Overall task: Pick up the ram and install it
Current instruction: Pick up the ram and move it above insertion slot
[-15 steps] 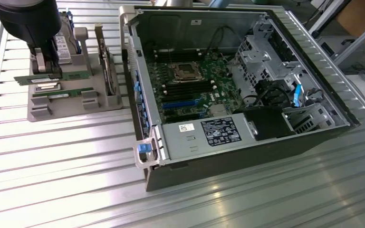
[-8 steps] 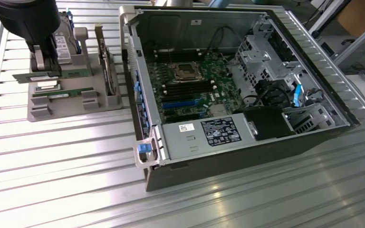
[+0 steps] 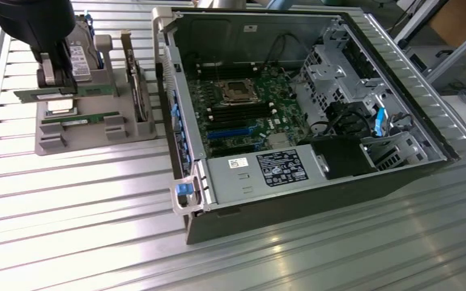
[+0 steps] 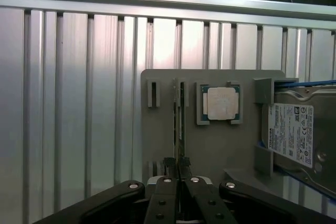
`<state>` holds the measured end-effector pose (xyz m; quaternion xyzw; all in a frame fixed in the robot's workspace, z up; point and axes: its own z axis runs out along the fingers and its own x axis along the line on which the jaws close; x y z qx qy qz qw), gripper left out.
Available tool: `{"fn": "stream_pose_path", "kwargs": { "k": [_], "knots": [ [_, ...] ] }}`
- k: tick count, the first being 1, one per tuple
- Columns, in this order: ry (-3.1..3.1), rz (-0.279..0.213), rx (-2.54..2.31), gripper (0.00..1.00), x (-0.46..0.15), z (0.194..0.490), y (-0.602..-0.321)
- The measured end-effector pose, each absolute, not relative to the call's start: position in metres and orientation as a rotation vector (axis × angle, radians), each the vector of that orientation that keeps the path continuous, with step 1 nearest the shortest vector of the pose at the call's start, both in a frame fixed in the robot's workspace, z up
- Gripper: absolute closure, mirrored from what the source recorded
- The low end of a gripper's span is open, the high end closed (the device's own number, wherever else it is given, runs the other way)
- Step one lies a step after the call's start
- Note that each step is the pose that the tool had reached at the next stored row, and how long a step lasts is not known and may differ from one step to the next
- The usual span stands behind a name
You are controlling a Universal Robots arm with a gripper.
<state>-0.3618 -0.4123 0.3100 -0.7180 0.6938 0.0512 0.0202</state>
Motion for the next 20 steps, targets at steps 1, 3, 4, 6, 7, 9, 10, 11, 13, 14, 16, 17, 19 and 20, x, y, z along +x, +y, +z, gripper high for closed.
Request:
{"fn": "stream_pose_path", "kwargs": {
  "k": [1,3,4,6,7,9,10,11,13,14,16,17,19,20],
  "knots": [
    [2.151,0.161,-2.226,0.88,-0.362,0.312,-0.412],
    [2.150,0.164,-2.225,0.88,-0.362,0.314,-0.412],
    [2.149,0.165,-2.224,0.88,-0.362,0.315,-0.412],
    [2.148,0.167,-2.223,0.88,-0.362,0.317,-0.412],
    [2.147,0.168,-2.223,0.88,-0.362,0.317,-0.412],
    [2.146,0.170,-2.222,0.88,-0.362,0.319,-0.412],
    [2.146,0.171,-2.221,0.88,-0.362,0.320,-0.412],
    [2.145,0.172,-2.220,0.88,-0.362,0.321,-0.412],
    [2.143,0.176,-2.218,0.88,-0.362,0.324,-0.412],
    [2.141,0.178,-2.217,0.88,-0.362,0.325,-0.412],
    [2.140,0.181,-2.216,0.88,-0.362,0.328,-0.412],
    [2.139,0.182,-2.215,0.88,-0.362,0.328,-0.412],
    [2.138,0.184,-2.214,0.88,-0.362,0.329,-0.412],
    [2.137,0.186,-2.213,0.88,-0.362,0.331,-0.412]
  ]
}}
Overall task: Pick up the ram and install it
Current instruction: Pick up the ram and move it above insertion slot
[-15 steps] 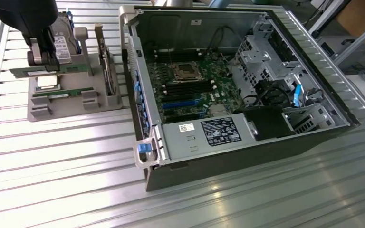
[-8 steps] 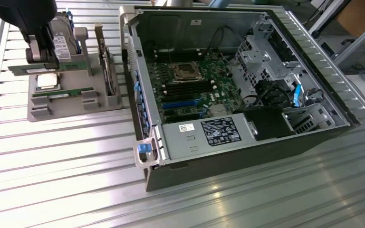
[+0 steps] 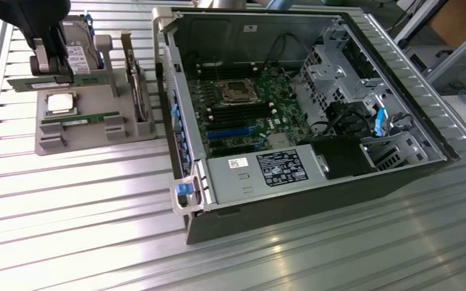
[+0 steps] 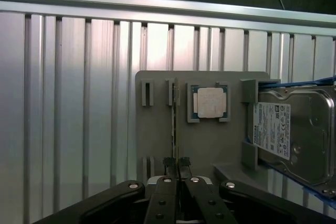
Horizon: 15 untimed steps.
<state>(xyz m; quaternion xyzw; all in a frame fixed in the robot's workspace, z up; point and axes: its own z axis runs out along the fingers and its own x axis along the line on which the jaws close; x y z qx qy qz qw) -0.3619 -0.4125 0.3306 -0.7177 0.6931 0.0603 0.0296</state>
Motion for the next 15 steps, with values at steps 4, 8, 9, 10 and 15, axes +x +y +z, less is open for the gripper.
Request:
{"fn": "stream_pose_path", "kwargs": {
  "k": [4,8,9,10,15],
  "knots": [
    [2.133,0.194,-2.209,0.88,-0.362,0.337,-0.413],
    [2.131,0.198,-2.207,0.88,-0.362,0.340,-0.413],
    [2.130,0.199,-2.206,0.88,-0.362,0.341,-0.413],
    [2.129,0.201,-2.205,0.88,-0.362,0.343,-0.413],
    [2.126,0.206,-2.203,0.88,-0.362,0.347,-0.413]
  ]
}}
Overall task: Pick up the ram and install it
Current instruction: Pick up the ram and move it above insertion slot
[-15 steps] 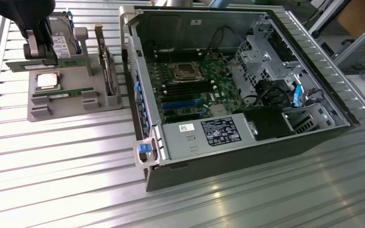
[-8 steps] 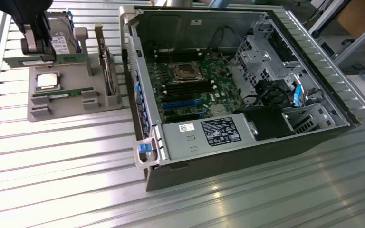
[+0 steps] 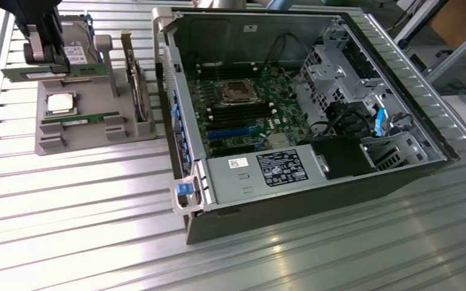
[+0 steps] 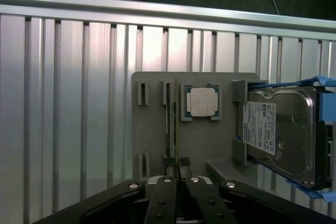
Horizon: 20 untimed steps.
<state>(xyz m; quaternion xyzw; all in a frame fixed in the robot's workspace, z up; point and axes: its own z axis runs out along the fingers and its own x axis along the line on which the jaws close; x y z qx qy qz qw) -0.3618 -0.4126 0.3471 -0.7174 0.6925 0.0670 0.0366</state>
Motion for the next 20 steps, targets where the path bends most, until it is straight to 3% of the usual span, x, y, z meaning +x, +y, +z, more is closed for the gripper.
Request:
{"fn": "stream_pose_path", "kwargs": {
  "k": [20],
  "knots": [
    [2.114,0.227,-2.191,0.88,-0.362,0.369,-0.413]
  ]
}}
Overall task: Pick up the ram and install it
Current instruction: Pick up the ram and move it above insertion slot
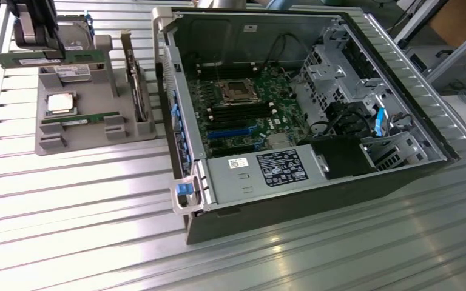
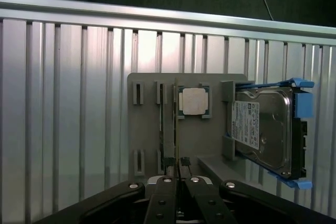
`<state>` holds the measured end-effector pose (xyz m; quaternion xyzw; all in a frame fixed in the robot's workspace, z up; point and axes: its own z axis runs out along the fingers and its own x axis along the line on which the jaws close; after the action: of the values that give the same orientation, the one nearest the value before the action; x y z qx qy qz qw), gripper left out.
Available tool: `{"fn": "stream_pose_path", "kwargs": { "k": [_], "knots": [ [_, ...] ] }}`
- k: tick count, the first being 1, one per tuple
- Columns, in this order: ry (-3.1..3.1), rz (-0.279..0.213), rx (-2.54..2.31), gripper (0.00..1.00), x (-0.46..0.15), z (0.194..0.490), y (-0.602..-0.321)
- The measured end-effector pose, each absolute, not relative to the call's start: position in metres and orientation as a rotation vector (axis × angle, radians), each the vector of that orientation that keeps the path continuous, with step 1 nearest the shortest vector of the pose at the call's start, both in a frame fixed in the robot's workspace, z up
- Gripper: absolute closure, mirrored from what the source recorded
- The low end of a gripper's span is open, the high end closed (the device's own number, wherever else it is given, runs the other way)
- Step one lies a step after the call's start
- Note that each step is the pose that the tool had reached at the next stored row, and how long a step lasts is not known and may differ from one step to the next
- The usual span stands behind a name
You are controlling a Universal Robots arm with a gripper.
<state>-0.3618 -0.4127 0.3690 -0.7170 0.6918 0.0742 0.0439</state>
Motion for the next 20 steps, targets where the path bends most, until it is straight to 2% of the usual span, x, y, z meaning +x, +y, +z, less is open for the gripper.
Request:
{"fn": "stream_pose_path", "kwargs": {
  "k": [20],
  "knots": [
    [2.104,0.244,-2.182,0.88,-0.362,0.387,-0.413]
  ]
}}
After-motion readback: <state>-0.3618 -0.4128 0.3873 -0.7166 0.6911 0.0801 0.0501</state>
